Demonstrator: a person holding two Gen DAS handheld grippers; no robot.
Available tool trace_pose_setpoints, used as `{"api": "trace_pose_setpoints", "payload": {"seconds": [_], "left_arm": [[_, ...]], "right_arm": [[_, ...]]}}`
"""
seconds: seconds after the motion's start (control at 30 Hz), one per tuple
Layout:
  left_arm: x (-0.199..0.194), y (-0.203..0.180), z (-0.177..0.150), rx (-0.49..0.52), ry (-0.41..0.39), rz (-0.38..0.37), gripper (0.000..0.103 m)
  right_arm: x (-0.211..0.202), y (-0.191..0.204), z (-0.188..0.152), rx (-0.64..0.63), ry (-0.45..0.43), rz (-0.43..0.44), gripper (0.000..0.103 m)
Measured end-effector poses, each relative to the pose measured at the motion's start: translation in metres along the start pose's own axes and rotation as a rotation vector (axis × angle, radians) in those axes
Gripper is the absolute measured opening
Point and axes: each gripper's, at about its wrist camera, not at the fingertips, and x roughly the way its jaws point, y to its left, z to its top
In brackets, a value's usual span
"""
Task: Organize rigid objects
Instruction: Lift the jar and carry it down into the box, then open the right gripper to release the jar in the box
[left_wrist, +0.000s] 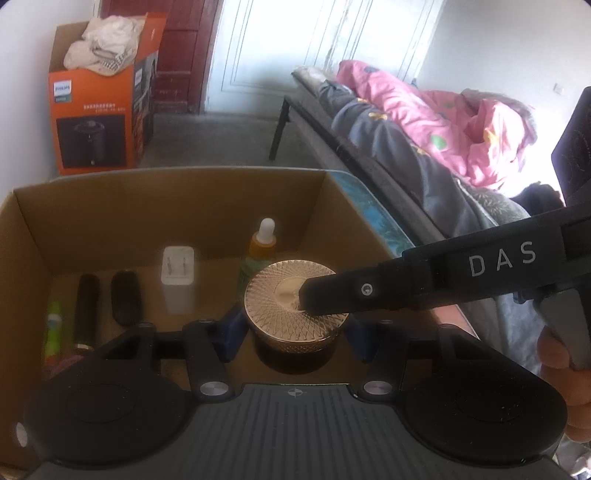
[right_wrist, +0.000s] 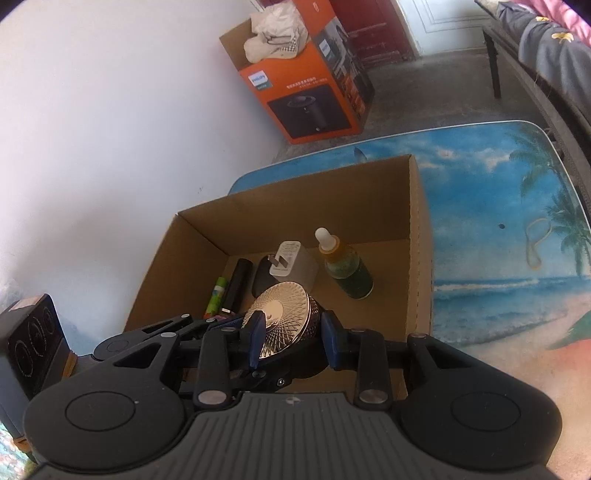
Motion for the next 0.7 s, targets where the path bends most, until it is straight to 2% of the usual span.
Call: {"api": "trace_pose_setpoints", "payload": {"seconds": [0.13,0.37,0.53,0.7], "left_arm": [[0.012,0.006,0.001,-0.04,0.053,-0.009,0.056],[0.021,0.005,0.001,-0.05,0.095,-0.011,0.056],[0.025,0.009,0.0,-0.059,0.125,-0.007,0.056],[0.023,0.01,0.0,-0.067,0.116,-0.035,0.058]], "right_arm": [[0.012,0.005,0.003,-0.067,0.041,-0.059,0.036],[0.022,0.022,0.002,-0.219,0.082,-0.149,0.036],[0.024,0.024,0.003,-0.255,0.084,-0.16,0.036],[0.024,0.023,0.005,-0.254,0.082,-0.157,0.036]]}}
